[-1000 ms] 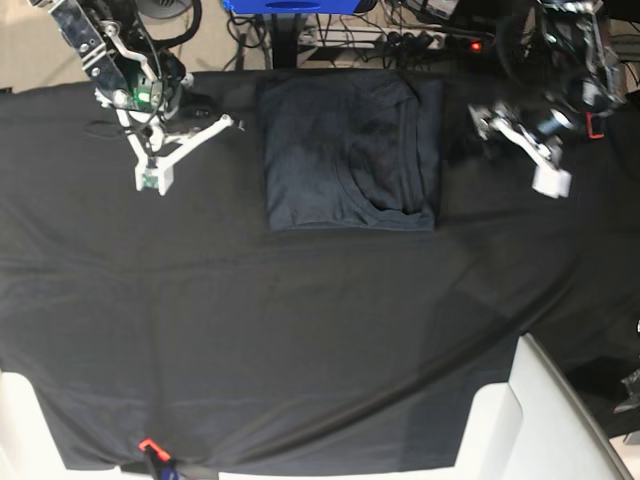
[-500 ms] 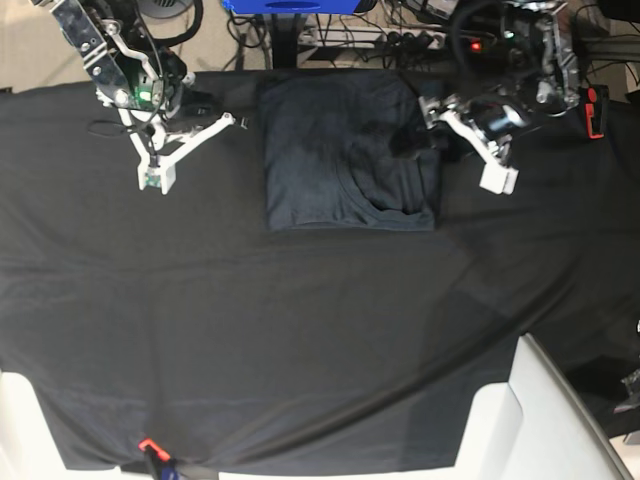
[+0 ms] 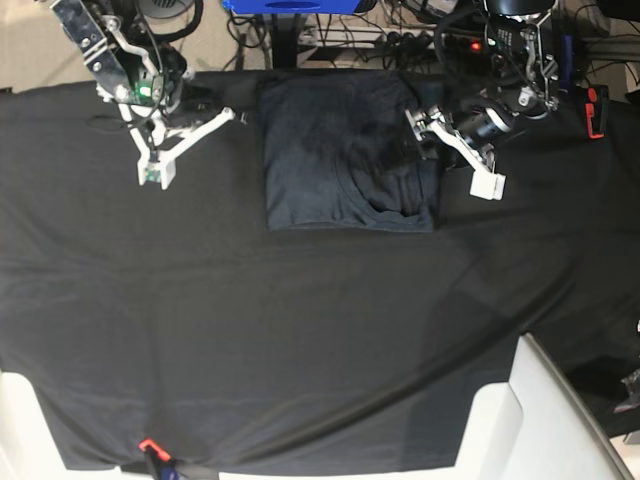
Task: Fold the T-shirt properly
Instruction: 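Move the left gripper to the folded shirt's side edge and grasp it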
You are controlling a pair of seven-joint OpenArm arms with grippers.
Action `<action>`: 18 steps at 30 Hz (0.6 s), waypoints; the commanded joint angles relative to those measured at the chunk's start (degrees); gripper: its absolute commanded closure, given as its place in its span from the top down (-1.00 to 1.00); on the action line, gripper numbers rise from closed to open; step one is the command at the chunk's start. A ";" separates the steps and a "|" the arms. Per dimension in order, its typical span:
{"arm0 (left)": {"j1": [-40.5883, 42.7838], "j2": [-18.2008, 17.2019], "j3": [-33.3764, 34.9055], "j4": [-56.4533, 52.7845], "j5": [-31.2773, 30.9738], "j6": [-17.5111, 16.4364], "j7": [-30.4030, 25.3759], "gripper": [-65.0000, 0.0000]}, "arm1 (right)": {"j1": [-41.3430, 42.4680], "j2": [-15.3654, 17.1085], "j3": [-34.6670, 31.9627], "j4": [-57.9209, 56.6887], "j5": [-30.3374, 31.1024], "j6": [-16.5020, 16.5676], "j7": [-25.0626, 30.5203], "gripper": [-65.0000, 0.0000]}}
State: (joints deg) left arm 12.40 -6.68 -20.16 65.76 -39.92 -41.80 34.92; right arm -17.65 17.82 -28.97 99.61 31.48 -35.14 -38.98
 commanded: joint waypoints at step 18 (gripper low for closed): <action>-1.02 -0.75 0.60 -0.66 3.39 1.80 4.60 -1.00 | -0.59 0.15 0.36 0.74 -0.14 -0.07 0.61 -0.94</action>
State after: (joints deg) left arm 11.16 -6.79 -19.57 64.62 -37.98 -40.53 38.04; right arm -18.46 17.78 -28.82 99.61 31.51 -35.14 -39.00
